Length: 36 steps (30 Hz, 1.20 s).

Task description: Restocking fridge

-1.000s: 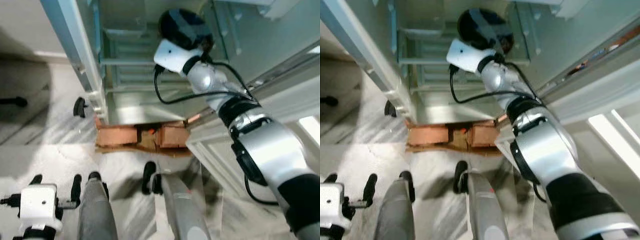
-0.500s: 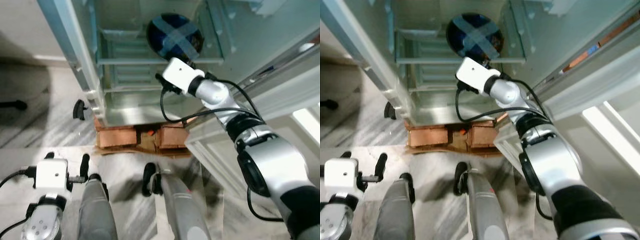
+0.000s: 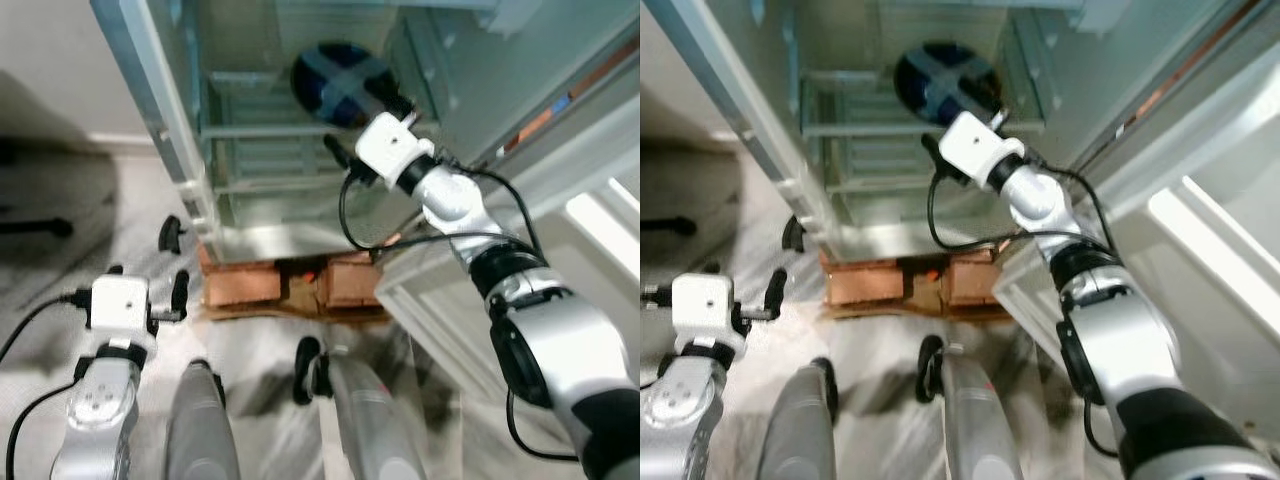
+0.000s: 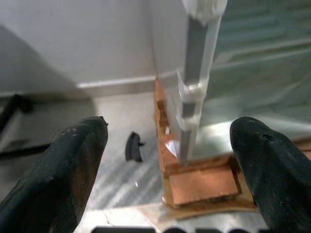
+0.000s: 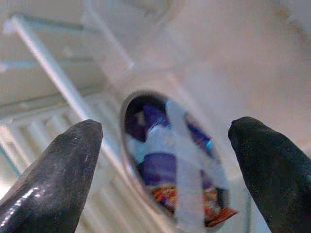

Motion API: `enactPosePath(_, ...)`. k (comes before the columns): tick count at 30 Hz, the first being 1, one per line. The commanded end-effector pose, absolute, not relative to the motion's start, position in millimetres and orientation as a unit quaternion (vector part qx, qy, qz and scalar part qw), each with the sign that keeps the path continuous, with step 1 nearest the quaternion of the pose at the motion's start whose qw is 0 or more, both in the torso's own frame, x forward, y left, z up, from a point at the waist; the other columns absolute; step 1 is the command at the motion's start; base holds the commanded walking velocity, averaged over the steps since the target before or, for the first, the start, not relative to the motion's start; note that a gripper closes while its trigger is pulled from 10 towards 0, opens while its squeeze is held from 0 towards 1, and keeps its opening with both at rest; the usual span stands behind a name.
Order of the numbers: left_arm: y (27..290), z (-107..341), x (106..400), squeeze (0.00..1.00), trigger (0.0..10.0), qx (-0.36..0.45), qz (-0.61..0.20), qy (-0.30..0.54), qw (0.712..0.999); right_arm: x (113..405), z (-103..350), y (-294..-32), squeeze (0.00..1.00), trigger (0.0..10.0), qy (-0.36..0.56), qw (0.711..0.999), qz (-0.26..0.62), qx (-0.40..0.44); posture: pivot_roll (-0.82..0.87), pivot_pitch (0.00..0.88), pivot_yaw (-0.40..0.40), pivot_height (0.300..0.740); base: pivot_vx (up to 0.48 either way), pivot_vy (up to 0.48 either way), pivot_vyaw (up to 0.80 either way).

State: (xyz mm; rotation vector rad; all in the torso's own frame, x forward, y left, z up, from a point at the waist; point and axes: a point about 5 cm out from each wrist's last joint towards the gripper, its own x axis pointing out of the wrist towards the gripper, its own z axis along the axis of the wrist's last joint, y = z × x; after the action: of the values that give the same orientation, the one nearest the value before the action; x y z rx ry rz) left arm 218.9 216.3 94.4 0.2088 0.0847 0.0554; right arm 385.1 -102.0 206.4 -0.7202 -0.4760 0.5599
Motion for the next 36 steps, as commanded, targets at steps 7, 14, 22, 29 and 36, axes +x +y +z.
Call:
enactPosePath(7, 215.4, 81.4, 222.9, 0.0, 10.0, 0.11, 0.031, 0.059, 0.992, 355.7, 160.2, -105.8, 0.0, 10.0, -0.203, 0.883, 0.317, -0.279, 0.16, 0.161, -0.095, 0.74, 0.0, 0.0, 0.0)
enactPosePath(14, 193.6, 70.0, 239.6, 0.0, 10.0, 0.094, 0.032, 0.06, 0.993, 323.3, 121.8, -136.0, 0.0, 10.0, -0.135, 0.951, 0.21, -0.185, 0.11, 0.091, -0.103, 0.74, 0.0, 0.0, 0.0)
enactPosePath(22, 180.8, 64.1, 246.9, 0.0, 10.0, 0.109, -0.005, 0.063, 0.992, 295.4, 88.4, -140.2, 0.0, 10.0, -0.063, 0.981, 0.148, -0.109, 0.09, 0.051, -0.085, 0.74, -0.172, 0.0, 0.0)
enactPosePath(29, 176.3, 62.8, 256.3, 0.0, 10.0, 0.133, -0.029, 0.054, 0.989, 287.5, 81.8, -134.6, 0.0, 10.0, -0.009, 0.985, 0.149, -0.088, 0.09, 0.033, -0.079, 0.74, -0.328, -0.175, 0.0)
enactPosePath(36, 169.0, 54.1, 255.4, 0.0, 10.0, 0.145, -0.065, 0.061, 0.985, 284.8, 67.5, -140.0, 0.0, 10.0, 0.036, 0.994, 0.102, -0.002, 0.09, 0.005, -0.041, 0.74, -0.367, -0.165, 0.0)
